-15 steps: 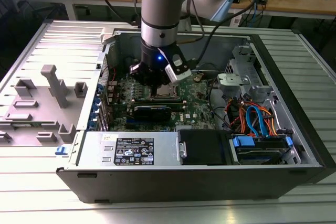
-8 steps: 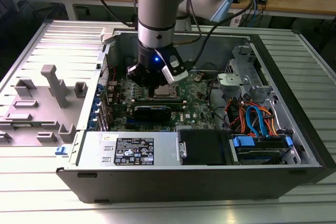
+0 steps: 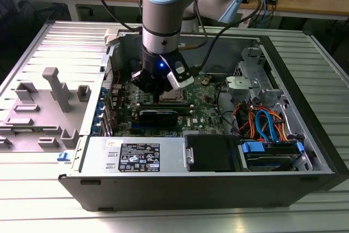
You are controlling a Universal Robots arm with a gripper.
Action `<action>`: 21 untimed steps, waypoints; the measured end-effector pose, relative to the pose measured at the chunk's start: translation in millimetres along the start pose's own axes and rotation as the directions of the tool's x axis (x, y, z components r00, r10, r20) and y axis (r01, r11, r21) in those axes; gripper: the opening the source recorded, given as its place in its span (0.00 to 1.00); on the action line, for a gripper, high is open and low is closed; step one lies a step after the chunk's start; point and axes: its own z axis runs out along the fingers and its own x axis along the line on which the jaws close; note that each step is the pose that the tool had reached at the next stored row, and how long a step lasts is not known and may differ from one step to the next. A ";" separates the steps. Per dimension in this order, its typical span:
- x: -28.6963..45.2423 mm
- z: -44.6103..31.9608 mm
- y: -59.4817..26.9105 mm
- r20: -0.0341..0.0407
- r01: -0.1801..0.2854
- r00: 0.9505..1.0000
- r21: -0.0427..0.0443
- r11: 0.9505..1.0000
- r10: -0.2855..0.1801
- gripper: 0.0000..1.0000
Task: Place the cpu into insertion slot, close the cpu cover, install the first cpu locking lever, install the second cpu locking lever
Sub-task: 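Install the second cpu locking lever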
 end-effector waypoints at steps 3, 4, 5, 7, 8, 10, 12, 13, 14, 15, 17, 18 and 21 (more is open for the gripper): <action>-0.1 2.3 0.0 0.001 0.001 1.000 -0.008 1.000 -0.001 0.11; -0.1 3.0 -0.1 0.001 0.001 1.000 -0.010 1.000 -0.001 0.11; 0.1 4.2 -0.1 0.002 0.002 1.000 -0.012 1.000 -0.002 0.11; 0.9 5.0 0.1 0.002 0.002 1.000 -0.014 1.000 -0.002 0.11; 1.9 5.3 0.3 0.002 0.003 1.000 -0.015 1.000 -0.003 0.11; 2.1 5.5 0.2 0.002 0.003 1.000 -0.014 1.000 -0.003 0.11; 2.8 5.8 0.4 0.002 0.002 1.000 -0.014 1.000 -0.002 0.11; 4.0 6.1 0.7 0.002 0.002 1.000 -0.015 1.000 -0.002 0.11; 4.0 6.7 0.6 0.002 0.003 1.000 -0.015 1.000 -0.003 0.11; 4.0 7.2 0.6 0.002 0.003 1.000 -0.015 1.000 -0.003 0.11; 4.0 7.8 0.6 0.002 0.003 1.000 -0.015 1.000 -0.003 0.11; 4.0 8.1 0.6 0.002 0.003 1.000 -0.015 1.000 -0.003 0.11; 3.9 10.6 0.5 0.002 0.003 1.000 -0.016 1.000 -0.003 0.11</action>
